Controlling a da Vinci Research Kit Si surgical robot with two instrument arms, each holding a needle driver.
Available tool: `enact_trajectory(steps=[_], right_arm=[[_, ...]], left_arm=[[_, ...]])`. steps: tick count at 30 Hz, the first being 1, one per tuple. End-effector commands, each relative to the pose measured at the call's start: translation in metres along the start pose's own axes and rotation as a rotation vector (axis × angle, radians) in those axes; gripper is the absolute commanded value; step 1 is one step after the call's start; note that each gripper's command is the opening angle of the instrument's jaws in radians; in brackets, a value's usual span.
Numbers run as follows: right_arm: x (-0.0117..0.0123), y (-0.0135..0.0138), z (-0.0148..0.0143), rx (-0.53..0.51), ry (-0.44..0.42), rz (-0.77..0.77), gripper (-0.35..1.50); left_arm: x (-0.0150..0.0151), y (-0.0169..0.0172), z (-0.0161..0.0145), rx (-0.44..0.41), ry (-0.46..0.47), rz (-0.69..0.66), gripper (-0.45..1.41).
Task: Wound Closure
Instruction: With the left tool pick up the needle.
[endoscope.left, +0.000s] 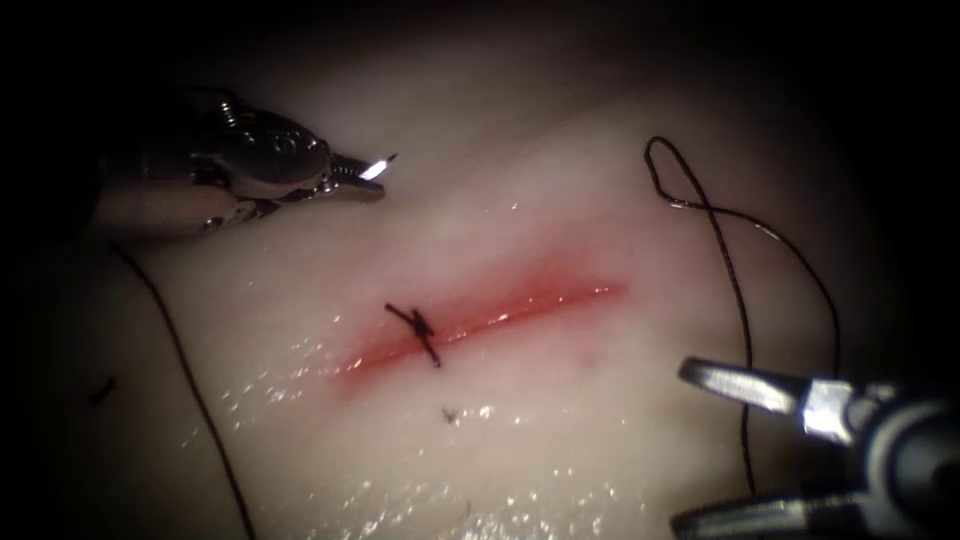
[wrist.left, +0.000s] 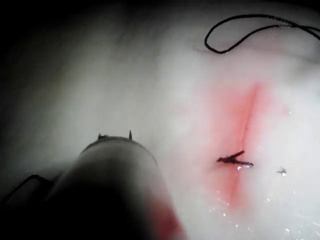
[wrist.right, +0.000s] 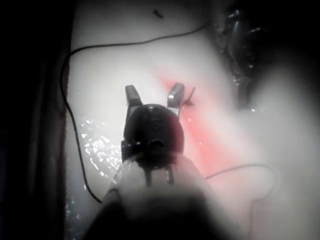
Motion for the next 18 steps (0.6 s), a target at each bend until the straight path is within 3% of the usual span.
enact_trajectory(steps=[1,2,3,4,6,11,18], right_arm=[[0.0002,-0.0004,0.0012,0.006,0.006,0.001,1.23],[0.0003,-0.0005,0.0015,0.01,0.013,0.002,1.2],[0.0005,-0.0006,0.0017,0.021,0.02,0.002,1.08],[0.0007,-0.0008,0.002,0.032,0.028,0.027,0.83],[0.0009,-0.0008,0.0026,0.034,0.029,0.065,0.66],[0.0008,0.0008,0.0045,0.023,0.023,0.207,0.62],[-0.0013,0.0042,0.0056,0.053,0.058,0.409,0.61]], left_arm=[[0.0004,0.0001,0.0005,-0.007,0.002,0.013,-0.45],[0.0005,0.0001,0.0003,-0.01,0.0,0.023,-0.45],[0.0006,0.0002,0.0001,-0.014,-0.005,0.045,-0.45],[0.0008,0.0003,-0.0002,-0.012,0.008,0.076,-0.45],[0.0012,0.0005,-0.0007,-0.001,0.037,0.108,-0.45],[0.0022,0.0016,-0.0029,0.044,0.139,0.291,-0.45],[0.0039,0.0036,-0.0065,0.064,0.41,0.638,-0.45]])
